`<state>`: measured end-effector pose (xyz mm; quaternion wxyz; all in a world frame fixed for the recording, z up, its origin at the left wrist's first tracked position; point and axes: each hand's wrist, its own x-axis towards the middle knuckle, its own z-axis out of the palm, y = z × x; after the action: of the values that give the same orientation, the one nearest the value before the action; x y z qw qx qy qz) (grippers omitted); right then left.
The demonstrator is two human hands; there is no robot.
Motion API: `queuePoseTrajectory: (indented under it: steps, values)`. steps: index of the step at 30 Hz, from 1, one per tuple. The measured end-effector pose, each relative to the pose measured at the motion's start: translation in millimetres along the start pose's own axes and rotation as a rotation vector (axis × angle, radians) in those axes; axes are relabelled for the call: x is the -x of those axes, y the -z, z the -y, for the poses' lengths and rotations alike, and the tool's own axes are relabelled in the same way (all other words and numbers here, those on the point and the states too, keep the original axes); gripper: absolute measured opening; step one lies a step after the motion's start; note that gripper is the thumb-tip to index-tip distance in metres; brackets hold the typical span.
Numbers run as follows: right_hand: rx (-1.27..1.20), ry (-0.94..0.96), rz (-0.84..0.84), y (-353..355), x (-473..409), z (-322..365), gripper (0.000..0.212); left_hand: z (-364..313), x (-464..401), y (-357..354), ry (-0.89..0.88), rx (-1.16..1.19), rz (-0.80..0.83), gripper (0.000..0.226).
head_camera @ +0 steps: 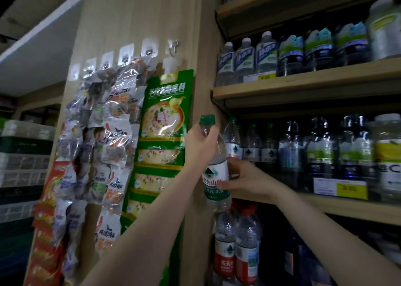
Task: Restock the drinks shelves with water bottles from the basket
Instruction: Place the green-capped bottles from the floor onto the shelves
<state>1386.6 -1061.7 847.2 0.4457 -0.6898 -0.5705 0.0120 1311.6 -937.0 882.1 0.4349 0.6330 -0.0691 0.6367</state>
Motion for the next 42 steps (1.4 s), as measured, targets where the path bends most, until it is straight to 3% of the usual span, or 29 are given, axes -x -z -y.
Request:
queuePoseTrajectory:
  steps: [4,8,14,18,24,27,37,40,42]
  values:
    - [0.073,0.036,-0.204,12,3,3,0.054,-19,-9,-18,-0.089,0.043,0.039,0.008]
    - [0.17,0.052,-0.367,44,1,10,0.065,-13,-16,-32,-0.083,0.244,0.095,0.024]
    - [0.436,-0.058,-0.638,92,-32,2,0.061,88,30,-61,0.139,-0.228,0.37,0.049]
    - [0.477,-0.205,-0.643,102,-55,-29,0.068,132,40,-64,-0.087,-0.578,0.328,0.056]
    - [0.464,-0.36,-0.617,91,-79,-74,0.067,140,46,-55,-0.321,-0.662,0.333,0.063]
    - [0.52,-0.458,-0.565,90,-88,-79,0.042,139,47,-52,-0.334,-0.654,0.351,0.06]
    - [0.667,-0.622,-0.423,90,-94,-69,0.05,142,48,-49,-0.388,-0.666,0.385,0.056]
    - [0.773,-0.419,-0.602,91,-95,-55,0.091,144,47,-48,-0.386,-0.658,0.404,0.056]
    - [0.826,-0.165,-0.517,90,-97,-44,0.101,146,47,-49,-0.389,-0.652,0.393,0.055]
